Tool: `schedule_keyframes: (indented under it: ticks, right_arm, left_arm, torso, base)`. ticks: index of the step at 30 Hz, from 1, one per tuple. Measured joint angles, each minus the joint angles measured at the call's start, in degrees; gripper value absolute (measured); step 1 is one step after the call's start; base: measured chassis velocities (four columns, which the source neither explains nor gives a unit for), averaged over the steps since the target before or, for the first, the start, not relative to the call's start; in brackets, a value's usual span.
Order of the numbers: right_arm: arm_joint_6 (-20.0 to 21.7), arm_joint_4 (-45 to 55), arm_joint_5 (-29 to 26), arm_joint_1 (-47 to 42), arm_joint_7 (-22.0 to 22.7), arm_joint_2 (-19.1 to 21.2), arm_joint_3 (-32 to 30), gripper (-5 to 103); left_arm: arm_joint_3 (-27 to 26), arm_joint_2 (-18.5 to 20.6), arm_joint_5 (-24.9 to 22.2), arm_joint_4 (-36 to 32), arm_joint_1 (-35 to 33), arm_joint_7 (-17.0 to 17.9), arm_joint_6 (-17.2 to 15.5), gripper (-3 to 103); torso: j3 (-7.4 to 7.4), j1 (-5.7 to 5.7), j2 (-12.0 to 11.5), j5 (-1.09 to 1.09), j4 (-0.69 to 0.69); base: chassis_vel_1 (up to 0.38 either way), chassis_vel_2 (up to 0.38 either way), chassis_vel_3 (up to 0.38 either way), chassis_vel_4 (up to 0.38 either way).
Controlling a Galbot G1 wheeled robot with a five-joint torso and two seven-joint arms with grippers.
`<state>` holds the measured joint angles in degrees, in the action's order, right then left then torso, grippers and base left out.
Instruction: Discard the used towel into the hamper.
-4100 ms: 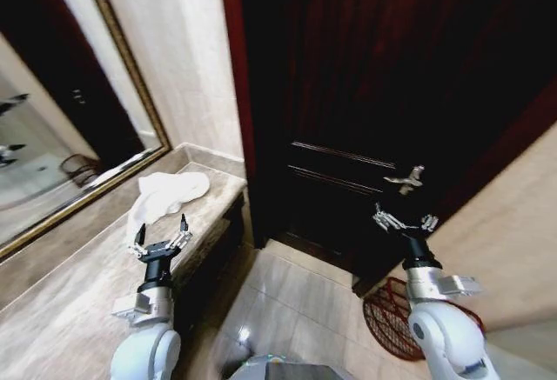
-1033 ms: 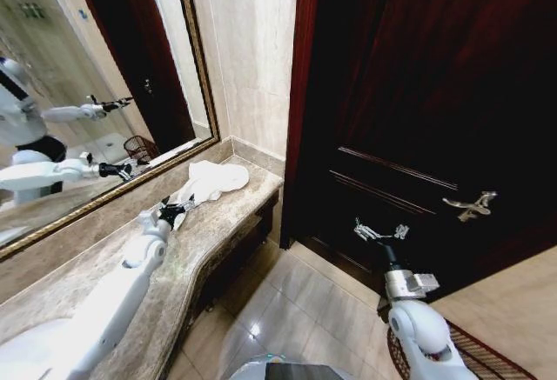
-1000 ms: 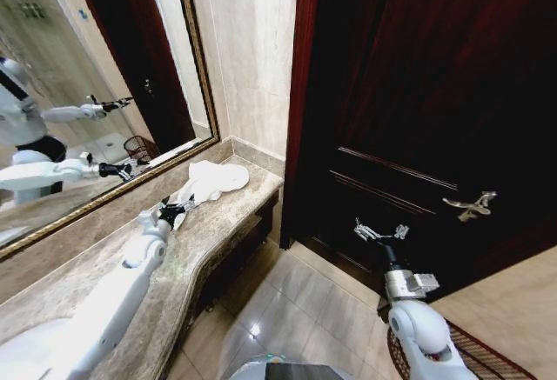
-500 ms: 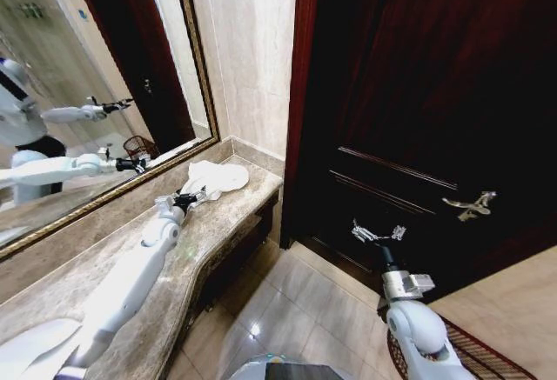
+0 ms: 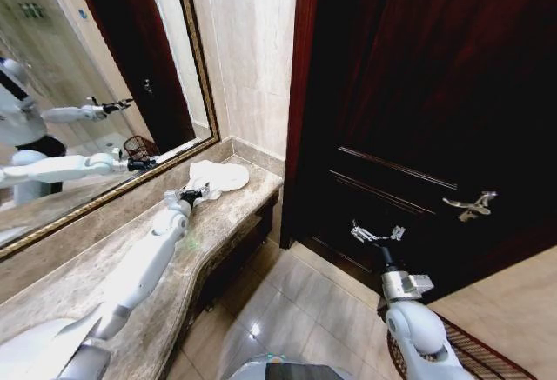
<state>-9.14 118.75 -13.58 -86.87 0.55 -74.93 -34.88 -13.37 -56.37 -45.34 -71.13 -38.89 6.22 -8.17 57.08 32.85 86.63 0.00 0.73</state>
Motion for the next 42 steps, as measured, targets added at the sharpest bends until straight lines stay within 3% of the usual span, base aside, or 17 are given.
schedule_keyframes:
  ticks: [5,11,13,16,20,35,42]
  right_arm:
    - [-0.2,-0.2,0.1,0.1,0.0,-0.6,-0.1,100]
    - [-0.3,-0.4,0.1,0.4,0.0,-0.8,-0.1,100]
    - [-0.3,-0.5,0.1,0.5,0.0,-0.8,-0.1,100]
    - [-0.3,-0.6,0.1,0.6,0.0,-0.8,-0.1,100]
    - [-0.3,-0.7,0.1,0.4,0.0,-0.8,-0.1,100]
    - [0.1,0.3,0.1,-0.2,0.7,-1.1,-0.1,100]
    - [0.0,0.7,0.1,-0.5,0.9,-1.3,-0.2,100]
  left_arm:
    - [1.2,-0.4,0.0,1.1,1.1,-0.2,0.3,55]
    - [1.7,-0.7,0.0,1.5,1.5,-0.2,0.4,39]
    - [1.6,-0.8,0.0,1.6,1.5,-0.2,0.5,29]
    - [1.3,-0.9,0.0,1.6,1.3,-0.4,0.8,23]
    - [0.5,-0.9,0.0,0.9,0.5,-0.6,1.3,6]
    - [-3.2,0.0,-0.6,-3.6,-3.3,-2.0,4.0,4]
    - [-10.6,-0.4,0.6,-16.0,-13.6,-2.0,4.5,4]
  torso:
    - [0.00,0.00,0.0,0.00,0.00]
    - [0.00,0.00,0.0,0.00,0.00]
    - [0.00,0.00,0.0,0.00,0.00]
    - [0.00,0.00,0.0,0.00,0.00]
    - [0.00,0.00,0.0,0.00,0.00]
    - [0.00,0.00,0.0,0.00,0.00]
    - [-0.01,-0.01,0.0,0.01,0.00]
  base:
    - [0.000,0.000,0.000,0.000]
    - [0.000,0.000,0.000,0.000]
    - [0.000,0.000,0.000,0.000]
    - [0.000,0.000,0.000,0.000]
    - [0.000,0.000,0.000,0.000]
    - [0.000,0.000,0.000,0.000]
    - [0.000,0.000,0.000,0.000]
